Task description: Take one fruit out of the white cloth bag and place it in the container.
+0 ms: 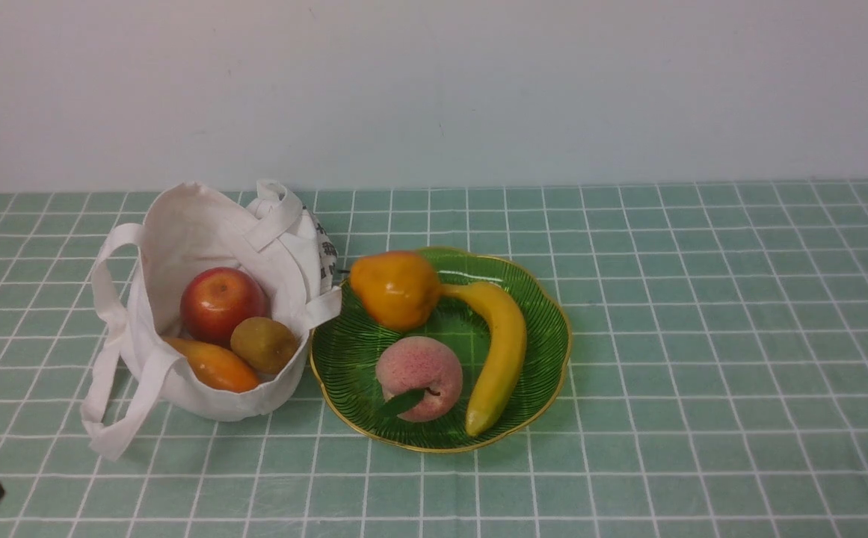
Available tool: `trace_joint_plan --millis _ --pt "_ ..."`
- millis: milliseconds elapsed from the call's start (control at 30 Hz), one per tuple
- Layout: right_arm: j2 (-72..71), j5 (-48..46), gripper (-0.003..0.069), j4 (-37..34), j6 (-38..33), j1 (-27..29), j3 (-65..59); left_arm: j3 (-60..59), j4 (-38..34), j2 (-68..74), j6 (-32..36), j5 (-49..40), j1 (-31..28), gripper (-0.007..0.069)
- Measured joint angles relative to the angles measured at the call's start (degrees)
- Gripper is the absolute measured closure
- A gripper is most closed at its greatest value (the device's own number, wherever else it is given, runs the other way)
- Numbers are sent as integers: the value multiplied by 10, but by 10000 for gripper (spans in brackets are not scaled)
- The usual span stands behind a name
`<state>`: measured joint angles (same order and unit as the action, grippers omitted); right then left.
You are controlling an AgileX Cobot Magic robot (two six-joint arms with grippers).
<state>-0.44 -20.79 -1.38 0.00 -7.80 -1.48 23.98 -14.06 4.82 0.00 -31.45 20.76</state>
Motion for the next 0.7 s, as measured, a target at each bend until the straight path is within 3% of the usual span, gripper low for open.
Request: trace_joint_plan --millis 500,700 --pt "0 0 674 0 0 0 0 -56 -12 4 -33 -28 0 632" --pt "0 0 674 0 0 0 0 -57 46 4 -28 -28 0 632"
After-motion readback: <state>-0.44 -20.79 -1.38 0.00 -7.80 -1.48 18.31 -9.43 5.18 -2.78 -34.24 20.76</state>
